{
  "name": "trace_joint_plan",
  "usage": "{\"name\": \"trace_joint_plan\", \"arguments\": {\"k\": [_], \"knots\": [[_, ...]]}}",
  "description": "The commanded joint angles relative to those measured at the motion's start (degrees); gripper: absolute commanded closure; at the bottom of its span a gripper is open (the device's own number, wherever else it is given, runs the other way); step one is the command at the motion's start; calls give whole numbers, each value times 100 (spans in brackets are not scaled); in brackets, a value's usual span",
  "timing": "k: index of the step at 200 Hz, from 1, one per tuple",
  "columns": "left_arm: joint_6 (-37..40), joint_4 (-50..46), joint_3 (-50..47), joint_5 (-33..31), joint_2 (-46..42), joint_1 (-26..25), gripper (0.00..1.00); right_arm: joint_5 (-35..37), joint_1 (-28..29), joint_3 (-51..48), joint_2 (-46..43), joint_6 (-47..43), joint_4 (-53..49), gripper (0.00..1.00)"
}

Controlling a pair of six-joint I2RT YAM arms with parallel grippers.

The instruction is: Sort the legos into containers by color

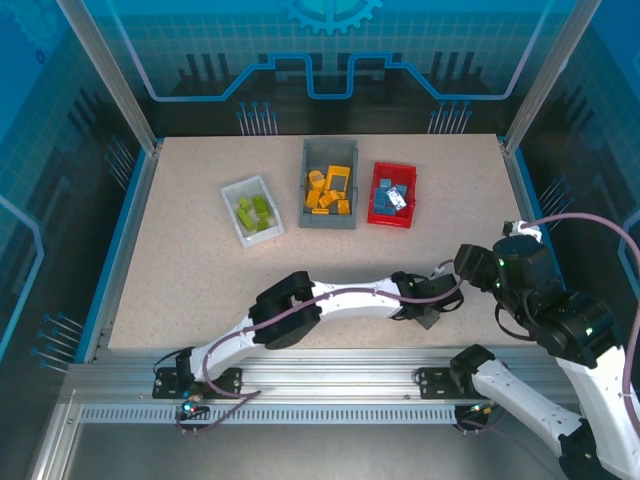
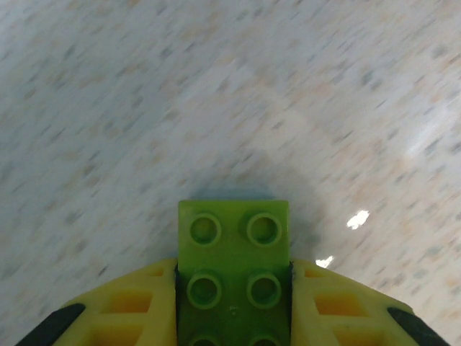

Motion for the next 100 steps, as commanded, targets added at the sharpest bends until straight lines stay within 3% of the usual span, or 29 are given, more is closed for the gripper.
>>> {"name": "trace_joint_plan", "arguments": {"k": [1, 27, 55, 100], "knots": [[-360, 156, -798, -319, -1101, 219, 73, 87, -90, 299, 76, -261, -41, 31], [-802, 295, -2000, -220, -2346, 755, 73, -858, -87, 323, 343, -967, 656, 30], [-1030, 99, -2903, 25, -3586, 1869, 74, -2064, 91, 13, 847, -1386, 1588, 32], [-777, -320, -3363, 395, -4431, 4046, 74, -1480, 1737, -194, 2050, -1602, 3092, 30]]}}
